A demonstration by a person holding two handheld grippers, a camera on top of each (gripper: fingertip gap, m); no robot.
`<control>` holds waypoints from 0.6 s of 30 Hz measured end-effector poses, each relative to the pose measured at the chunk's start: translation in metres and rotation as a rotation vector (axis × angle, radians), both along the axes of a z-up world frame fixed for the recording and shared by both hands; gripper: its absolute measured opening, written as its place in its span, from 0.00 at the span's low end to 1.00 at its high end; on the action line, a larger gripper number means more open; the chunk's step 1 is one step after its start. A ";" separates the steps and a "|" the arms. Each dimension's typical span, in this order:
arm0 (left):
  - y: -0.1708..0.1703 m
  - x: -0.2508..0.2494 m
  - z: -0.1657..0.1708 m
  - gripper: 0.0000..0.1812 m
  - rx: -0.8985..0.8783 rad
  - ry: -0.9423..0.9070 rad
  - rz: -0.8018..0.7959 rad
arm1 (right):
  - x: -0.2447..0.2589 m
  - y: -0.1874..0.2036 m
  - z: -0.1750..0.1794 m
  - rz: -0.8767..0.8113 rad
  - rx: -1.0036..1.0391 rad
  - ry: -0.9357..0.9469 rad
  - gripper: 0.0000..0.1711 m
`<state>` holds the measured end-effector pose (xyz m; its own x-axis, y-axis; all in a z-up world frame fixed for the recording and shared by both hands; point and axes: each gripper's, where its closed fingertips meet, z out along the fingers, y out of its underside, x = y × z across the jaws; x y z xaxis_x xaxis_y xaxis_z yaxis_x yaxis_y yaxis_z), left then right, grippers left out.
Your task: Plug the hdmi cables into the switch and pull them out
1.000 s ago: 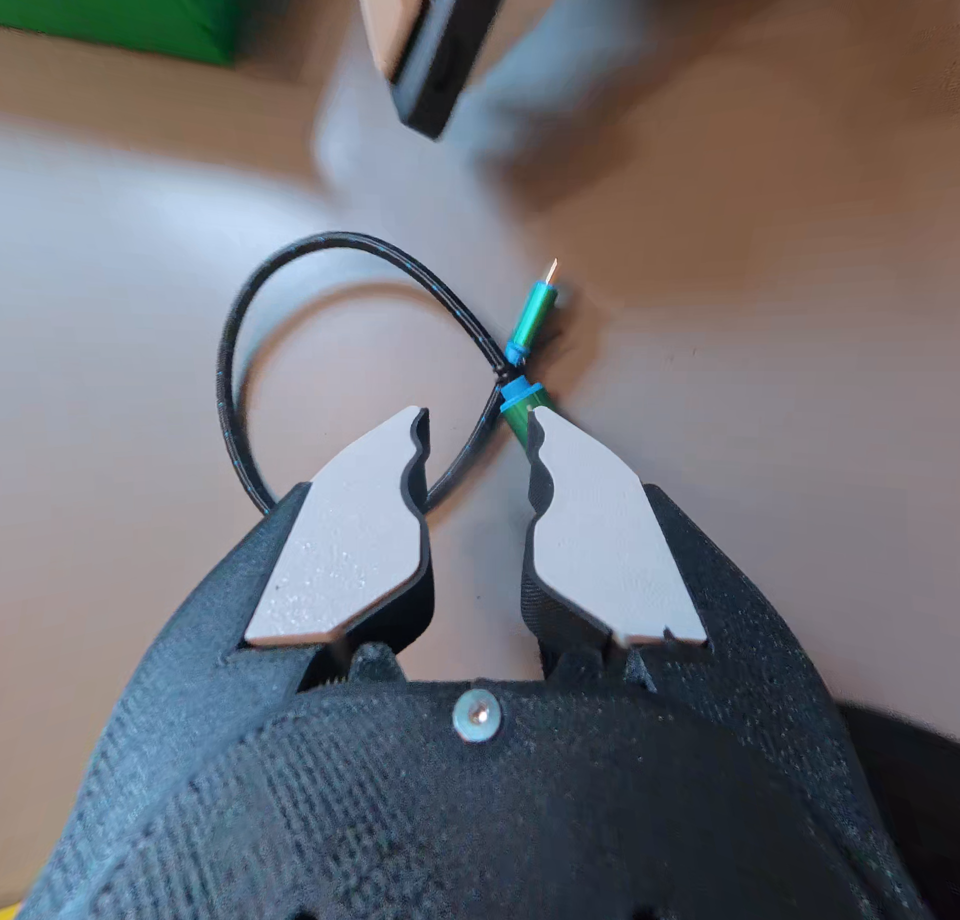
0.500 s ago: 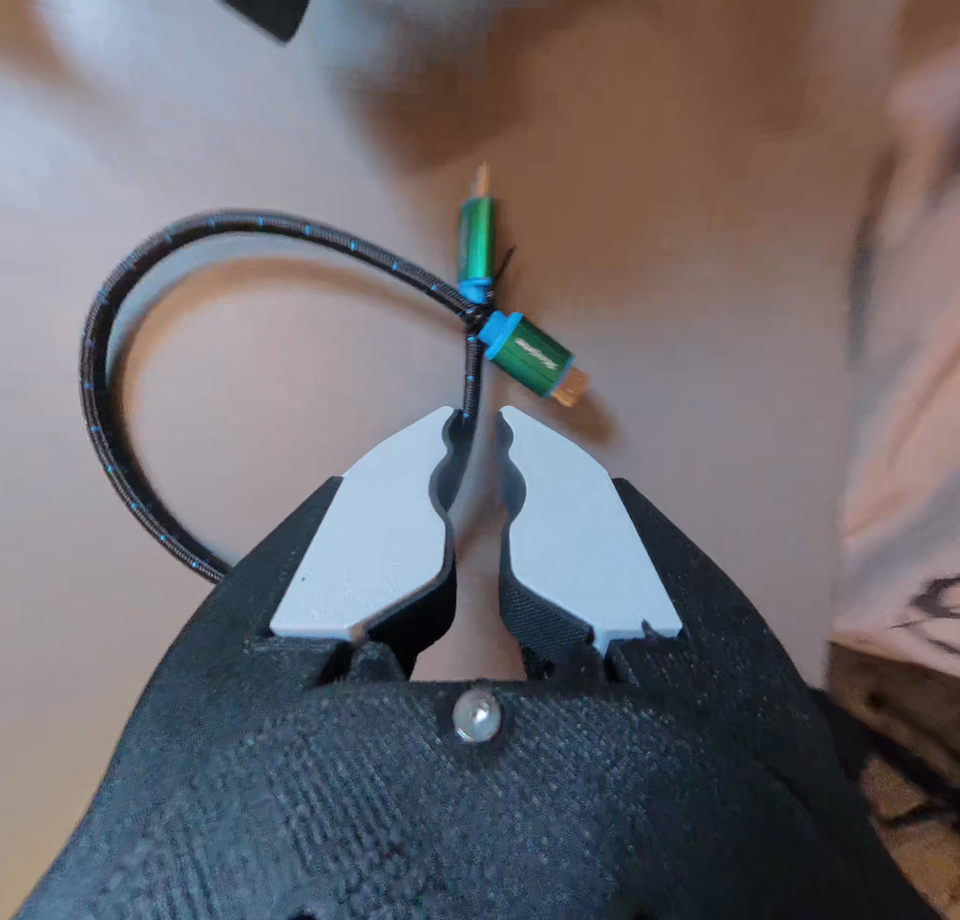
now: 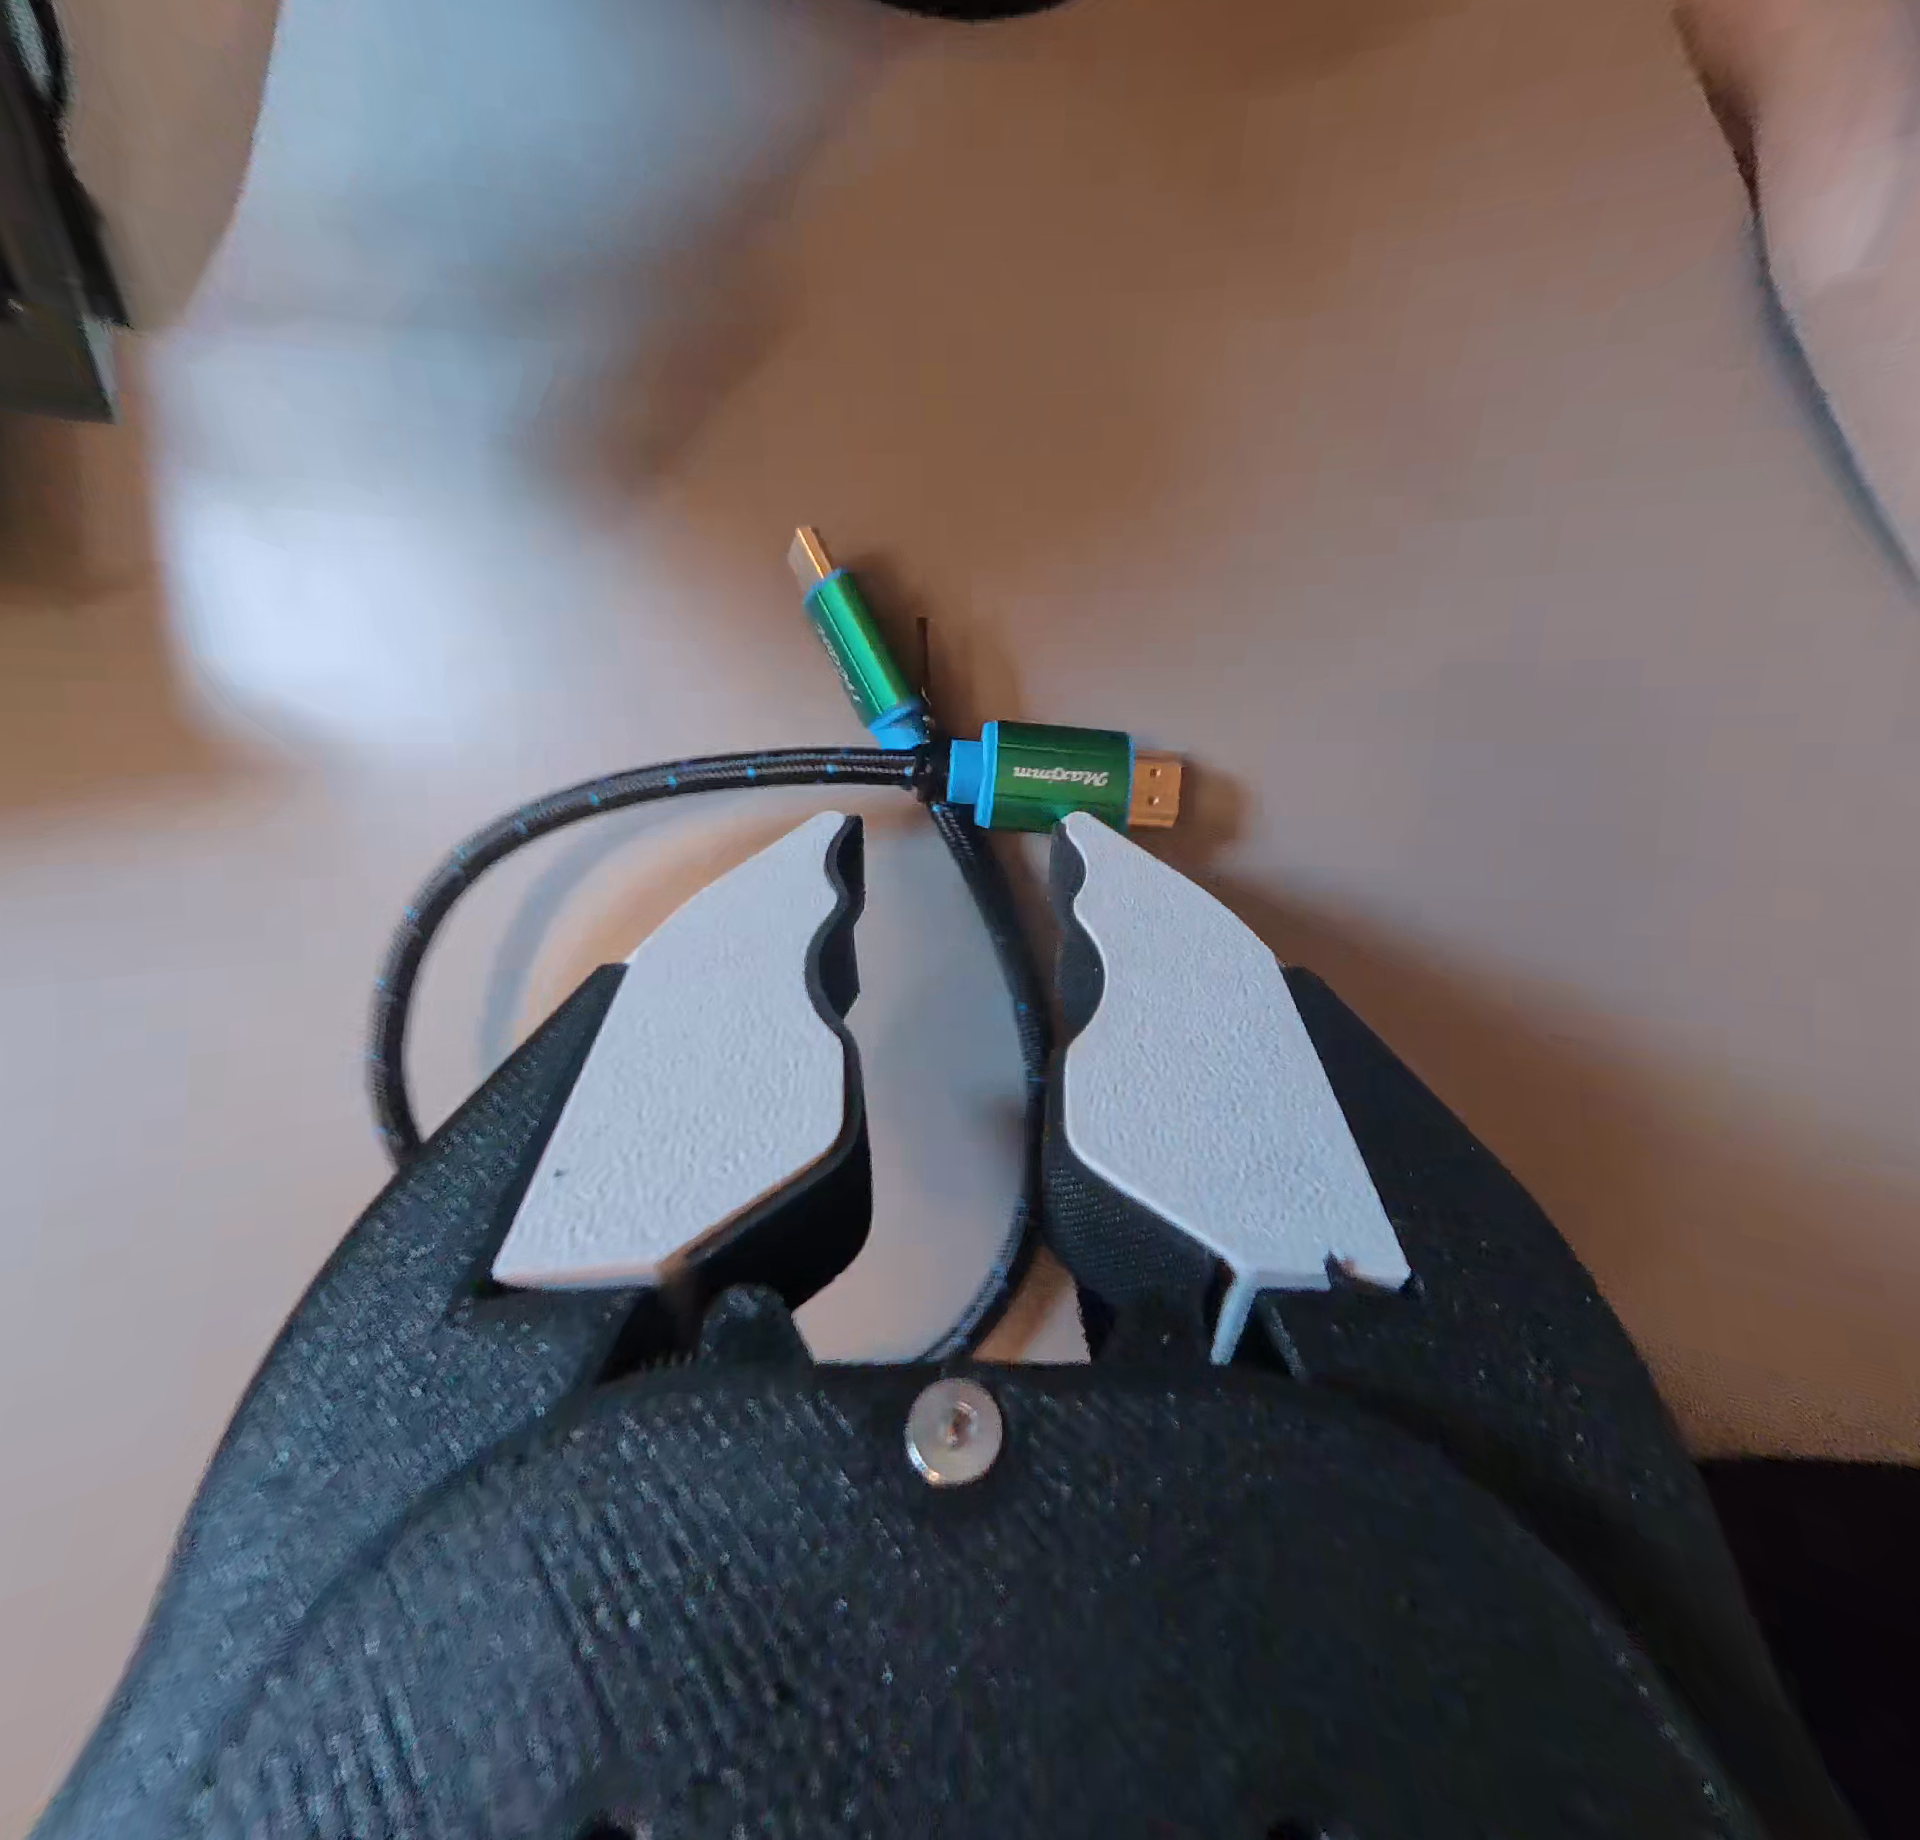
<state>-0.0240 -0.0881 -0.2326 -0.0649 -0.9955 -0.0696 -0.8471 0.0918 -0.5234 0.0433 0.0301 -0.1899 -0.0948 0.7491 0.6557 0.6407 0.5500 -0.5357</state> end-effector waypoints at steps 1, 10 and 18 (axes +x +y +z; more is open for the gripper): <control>0.003 0.004 0.002 0.19 0.018 -0.007 -0.009 | 0.002 0.001 0.000 -0.004 -0.005 0.002 0.09; 0.010 0.019 0.005 0.26 0.155 0.014 -0.197 | 0.008 0.003 0.006 -0.008 -0.035 0.038 0.09; 0.008 0.012 -0.013 0.22 0.024 0.158 -0.157 | 0.013 0.005 0.007 -0.019 -0.049 0.045 0.09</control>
<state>-0.0118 -0.0800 -0.2455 -0.2314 -0.9704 -0.0695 -0.8927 0.2402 -0.3814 0.0568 0.0355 -0.1832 -0.0518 0.7815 0.6217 0.6255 0.5107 -0.5899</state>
